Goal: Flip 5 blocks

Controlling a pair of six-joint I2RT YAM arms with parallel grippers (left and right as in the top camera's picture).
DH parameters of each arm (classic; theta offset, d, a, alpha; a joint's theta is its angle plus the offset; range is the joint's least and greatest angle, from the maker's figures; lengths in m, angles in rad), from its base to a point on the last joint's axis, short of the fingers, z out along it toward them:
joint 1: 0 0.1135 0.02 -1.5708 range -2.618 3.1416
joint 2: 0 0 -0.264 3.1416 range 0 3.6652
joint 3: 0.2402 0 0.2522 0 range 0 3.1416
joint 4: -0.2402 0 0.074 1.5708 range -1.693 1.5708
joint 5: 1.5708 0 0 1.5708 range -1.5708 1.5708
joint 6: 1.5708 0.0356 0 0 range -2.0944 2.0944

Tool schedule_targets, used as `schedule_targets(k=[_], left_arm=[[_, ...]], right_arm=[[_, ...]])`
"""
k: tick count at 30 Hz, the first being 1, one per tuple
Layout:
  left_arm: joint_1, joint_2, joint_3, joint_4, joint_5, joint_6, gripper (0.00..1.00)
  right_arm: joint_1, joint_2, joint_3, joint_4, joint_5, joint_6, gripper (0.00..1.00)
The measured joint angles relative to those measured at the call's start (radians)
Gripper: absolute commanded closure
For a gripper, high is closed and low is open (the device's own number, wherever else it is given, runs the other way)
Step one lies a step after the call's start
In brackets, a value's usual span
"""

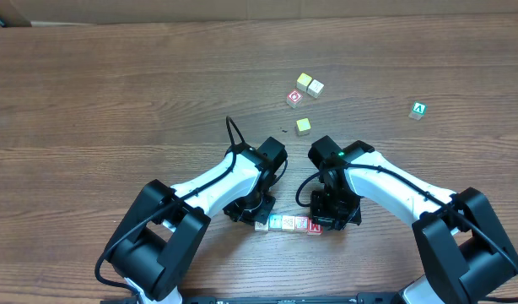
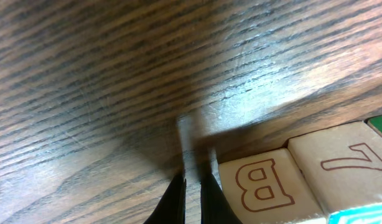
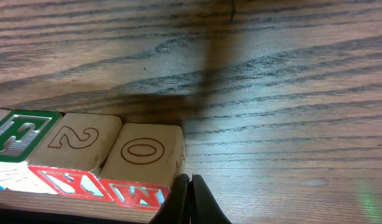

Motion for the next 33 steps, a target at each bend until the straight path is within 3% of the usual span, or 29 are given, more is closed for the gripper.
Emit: schedule_targets(k=[13,33], left_arm=[[0.0,0.0,0.0,0.019,0.0,-0.103,0.96],[0.006,-0.005,0.0,0.046,-0.043,-0.106,0.96]], right_arm=[[0.005,0.0,0.0,-0.006,0.002,0.024,0.96],[0.045,0.0,-0.002,-0.007,0.019,0.105,0.96]])
